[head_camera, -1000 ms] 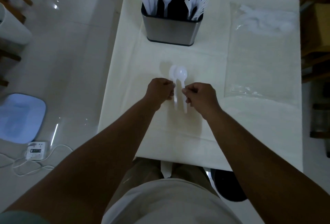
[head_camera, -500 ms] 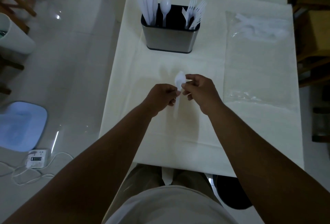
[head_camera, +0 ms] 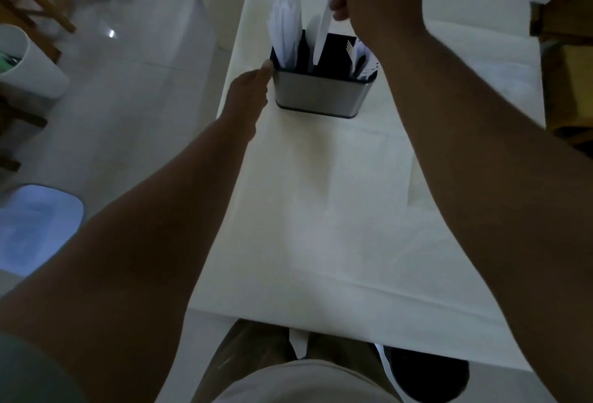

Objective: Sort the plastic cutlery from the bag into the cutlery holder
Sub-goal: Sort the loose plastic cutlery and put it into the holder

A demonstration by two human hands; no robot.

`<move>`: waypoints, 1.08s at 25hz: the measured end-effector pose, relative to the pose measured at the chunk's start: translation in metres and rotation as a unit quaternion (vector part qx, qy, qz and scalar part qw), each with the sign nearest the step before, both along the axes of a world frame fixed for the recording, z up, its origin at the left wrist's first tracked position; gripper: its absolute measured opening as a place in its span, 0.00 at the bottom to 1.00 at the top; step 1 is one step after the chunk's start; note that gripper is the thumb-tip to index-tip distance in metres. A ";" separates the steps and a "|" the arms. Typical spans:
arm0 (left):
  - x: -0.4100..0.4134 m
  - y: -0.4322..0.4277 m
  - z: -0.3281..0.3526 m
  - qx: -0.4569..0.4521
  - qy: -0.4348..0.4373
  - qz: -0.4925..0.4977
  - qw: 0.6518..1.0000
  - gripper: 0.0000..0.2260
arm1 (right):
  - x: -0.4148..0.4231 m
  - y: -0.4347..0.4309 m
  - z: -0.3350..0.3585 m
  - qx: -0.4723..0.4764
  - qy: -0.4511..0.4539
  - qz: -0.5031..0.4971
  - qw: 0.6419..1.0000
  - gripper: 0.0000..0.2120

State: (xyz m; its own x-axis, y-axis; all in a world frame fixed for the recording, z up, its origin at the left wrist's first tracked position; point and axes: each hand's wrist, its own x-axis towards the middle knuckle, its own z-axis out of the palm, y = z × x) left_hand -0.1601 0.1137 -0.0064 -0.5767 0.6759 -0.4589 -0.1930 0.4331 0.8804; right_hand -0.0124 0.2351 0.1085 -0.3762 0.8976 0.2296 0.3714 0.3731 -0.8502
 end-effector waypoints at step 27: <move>0.040 -0.006 0.004 0.050 0.453 0.016 0.890 0.22 | 0.089 -0.040 -0.051 0.231 -0.292 -0.022 0.928 0.20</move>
